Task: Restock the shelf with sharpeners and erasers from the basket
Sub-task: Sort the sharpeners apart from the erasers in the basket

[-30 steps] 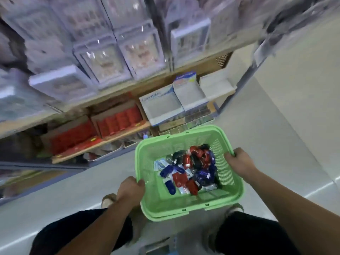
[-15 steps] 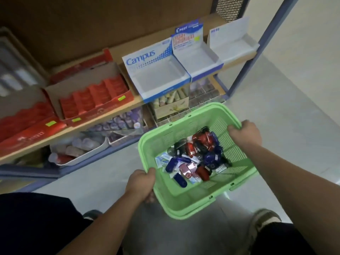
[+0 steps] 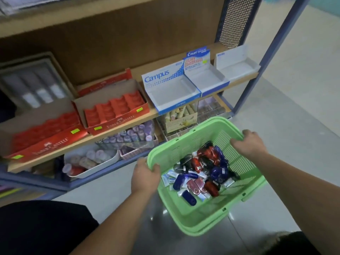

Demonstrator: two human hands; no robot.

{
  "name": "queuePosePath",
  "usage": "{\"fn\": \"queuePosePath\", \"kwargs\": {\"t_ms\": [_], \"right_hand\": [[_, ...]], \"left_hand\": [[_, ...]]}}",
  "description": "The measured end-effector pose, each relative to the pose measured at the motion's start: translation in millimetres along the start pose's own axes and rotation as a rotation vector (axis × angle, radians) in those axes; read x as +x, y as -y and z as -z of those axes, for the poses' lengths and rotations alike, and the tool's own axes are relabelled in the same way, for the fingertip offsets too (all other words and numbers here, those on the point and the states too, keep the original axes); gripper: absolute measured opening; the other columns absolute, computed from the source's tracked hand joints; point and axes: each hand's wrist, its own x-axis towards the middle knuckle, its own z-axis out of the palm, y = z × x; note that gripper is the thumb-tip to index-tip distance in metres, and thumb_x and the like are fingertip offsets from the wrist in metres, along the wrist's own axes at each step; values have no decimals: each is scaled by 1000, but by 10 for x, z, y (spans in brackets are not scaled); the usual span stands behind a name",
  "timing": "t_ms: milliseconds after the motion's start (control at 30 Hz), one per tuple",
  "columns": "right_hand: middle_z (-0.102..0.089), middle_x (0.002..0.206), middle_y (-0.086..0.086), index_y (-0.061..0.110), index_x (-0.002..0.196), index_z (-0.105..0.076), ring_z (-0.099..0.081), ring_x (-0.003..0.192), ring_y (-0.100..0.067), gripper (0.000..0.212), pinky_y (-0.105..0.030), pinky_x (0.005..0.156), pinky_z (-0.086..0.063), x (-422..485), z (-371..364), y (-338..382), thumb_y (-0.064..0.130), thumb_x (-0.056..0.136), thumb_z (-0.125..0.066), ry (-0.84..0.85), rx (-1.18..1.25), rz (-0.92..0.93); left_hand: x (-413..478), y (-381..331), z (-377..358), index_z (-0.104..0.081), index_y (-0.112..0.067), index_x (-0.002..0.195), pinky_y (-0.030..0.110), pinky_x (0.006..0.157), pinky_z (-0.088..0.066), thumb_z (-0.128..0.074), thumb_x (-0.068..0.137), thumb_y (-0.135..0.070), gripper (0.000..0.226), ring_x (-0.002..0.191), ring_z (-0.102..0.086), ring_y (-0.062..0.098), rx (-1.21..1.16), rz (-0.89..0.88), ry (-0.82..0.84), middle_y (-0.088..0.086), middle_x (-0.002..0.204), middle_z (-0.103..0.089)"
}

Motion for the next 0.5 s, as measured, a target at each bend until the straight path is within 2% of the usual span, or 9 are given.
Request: {"fn": "queuePosePath", "kwargs": {"t_ms": [67,100,167,200,267,333,400,433,500], "right_hand": [[-47,141,-18,8,147,-41,-53,122,-37,69,-49,102,-50,-96,-10,52,45,91,-59,-32,-52,44],[-47,140,-18,7,145,-42,-51,124,-37,65,-49,103,-48,-159,-29,67,41,92,-58,-105,-141,112],[-49,137,-15,9,141,-46,-49,124,-34,57,-49,104,-46,-309,-98,112,34,91,-55,-229,-356,324],[-51,135,-12,12,140,-48,-52,122,-31,53,-48,102,-48,-374,-142,152,34,92,-55,-213,-389,404],[-60,126,-5,19,135,-54,-61,109,-24,41,-38,90,-56,-498,-268,222,36,97,-55,45,-265,413],[-67,114,-4,18,124,-63,-66,98,-20,31,-34,87,-55,-567,-428,262,37,100,-58,341,-140,314],[-67,109,-3,16,119,-65,-65,97,-20,31,-37,92,-55,-553,-591,225,39,100,-59,480,-102,290],[-66,109,-3,15,120,-65,-65,98,-20,34,-39,95,-54,-556,-649,225,41,99,-59,509,-107,291],[-66,113,-5,16,122,-64,-63,101,-23,37,-43,98,-53,-484,-785,183,44,99,-58,549,-101,267]], "left_hand": [[86,-51,31,-48,-22,141,37,79,-54,-62,94,-25,49,97,-67,35,67,-108,6,11,117,-68],[121,-45,56,-45,-25,146,37,79,-54,-60,93,-18,56,99,-67,35,117,-130,42,12,119,-68],[138,-31,130,-47,-26,142,32,77,-51,-59,91,-13,55,95,-66,31,176,-148,113,10,115,-70],[128,-8,160,-48,-24,137,31,76,-51,-60,90,-13,50,91,-64,29,185,-147,143,9,111,-70],[56,2,232,-46,-18,129,37,79,-54,-63,88,-16,45,93,-63,30,266,-124,195,9,109,-66],[10,-20,253,-43,-13,128,41,87,-53,-66,89,-20,46,109,-59,31,489,-198,171,10,122,-54],[3,-105,183,-45,-12,133,39,90,-51,-66,90,-18,48,119,-49,28,661,-495,34,8,130,-45],[-10,-175,152,-48,-13,134,38,89,-52,-64,91,-15,46,118,-48,26,650,-666,11,6,128,-45],[33,-284,-21,-57,-17,128,37,85,-51,-58,95,-18,33,113,-52,23,655,-883,168,2,122,-52]]}}
